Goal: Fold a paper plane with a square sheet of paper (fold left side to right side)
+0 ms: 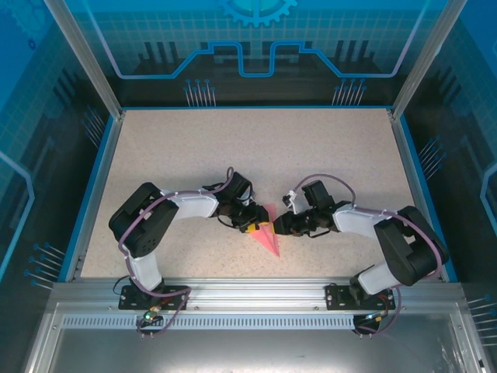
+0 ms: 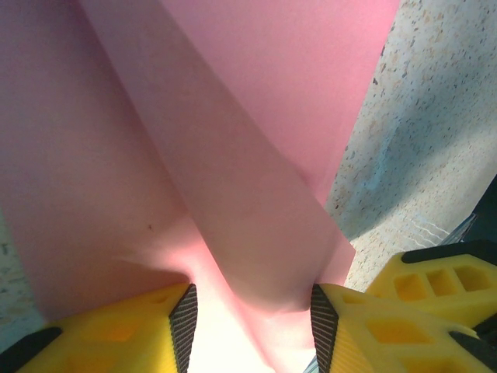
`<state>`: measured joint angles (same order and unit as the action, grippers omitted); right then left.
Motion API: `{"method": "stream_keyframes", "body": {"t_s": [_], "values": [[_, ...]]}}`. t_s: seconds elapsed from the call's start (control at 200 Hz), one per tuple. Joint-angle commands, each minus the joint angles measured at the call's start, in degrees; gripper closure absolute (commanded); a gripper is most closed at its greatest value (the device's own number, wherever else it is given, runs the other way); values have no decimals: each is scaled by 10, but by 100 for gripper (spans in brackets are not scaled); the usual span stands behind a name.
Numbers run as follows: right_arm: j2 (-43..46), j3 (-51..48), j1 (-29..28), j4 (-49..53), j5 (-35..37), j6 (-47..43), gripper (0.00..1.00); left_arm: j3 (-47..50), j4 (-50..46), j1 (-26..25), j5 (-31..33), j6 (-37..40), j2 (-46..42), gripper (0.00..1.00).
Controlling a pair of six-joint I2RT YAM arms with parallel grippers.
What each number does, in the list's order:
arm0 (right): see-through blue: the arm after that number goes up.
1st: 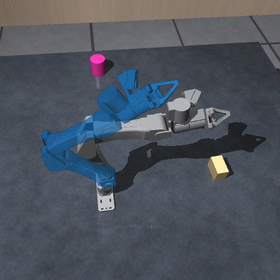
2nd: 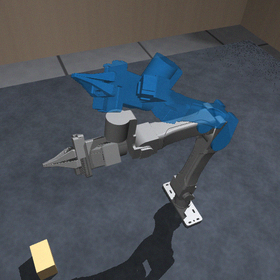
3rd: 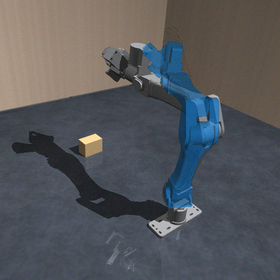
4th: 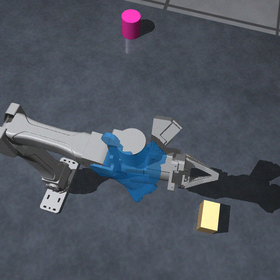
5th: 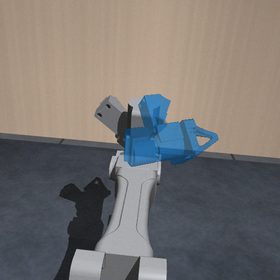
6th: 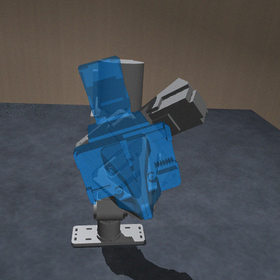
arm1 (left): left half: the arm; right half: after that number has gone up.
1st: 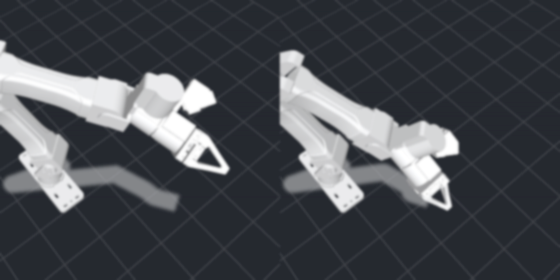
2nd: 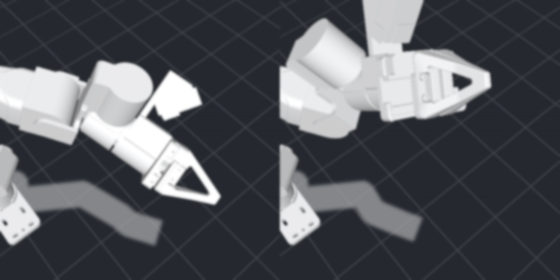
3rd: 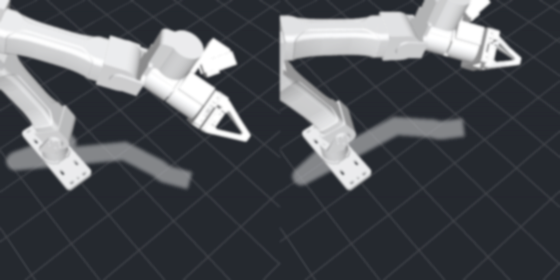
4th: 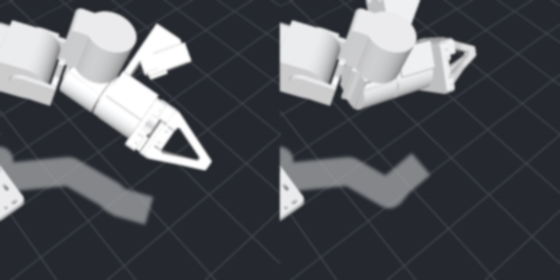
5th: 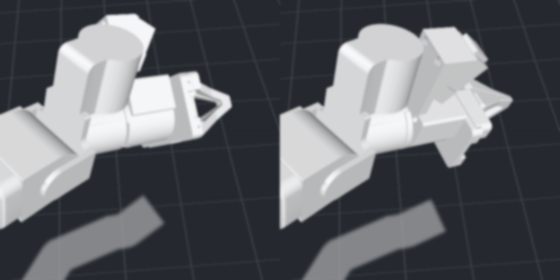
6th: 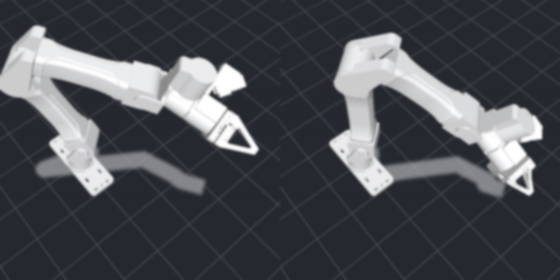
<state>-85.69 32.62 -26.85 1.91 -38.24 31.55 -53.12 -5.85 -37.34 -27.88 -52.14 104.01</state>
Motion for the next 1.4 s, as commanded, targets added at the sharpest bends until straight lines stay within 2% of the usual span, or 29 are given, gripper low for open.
{"method": "stream_keyframes", "body": {"t_s": [0.0, 0.285, 0.56, 0.74, 1.396], "values": [[-22, 17, 4, -15, -22, 7, 67, 3, -35, -4, 19, 12, 15, 53], [-53, 19, -3, -35, -38, 12, 82, 3, -36, -4, 19, 12, 14, 53], [-58, 29, -3, 6, -4, -9, 100, 5, -36, -4, 19, 13, 12, 53], [-56, 38, -3, 39, 33, -23, 100, 7, -38, -4, 19, 14, 11, 53], [-77, 56, -3, 69, 55, -41, 100, 11, -36, -4, 19, 14, 9, 53]]}}
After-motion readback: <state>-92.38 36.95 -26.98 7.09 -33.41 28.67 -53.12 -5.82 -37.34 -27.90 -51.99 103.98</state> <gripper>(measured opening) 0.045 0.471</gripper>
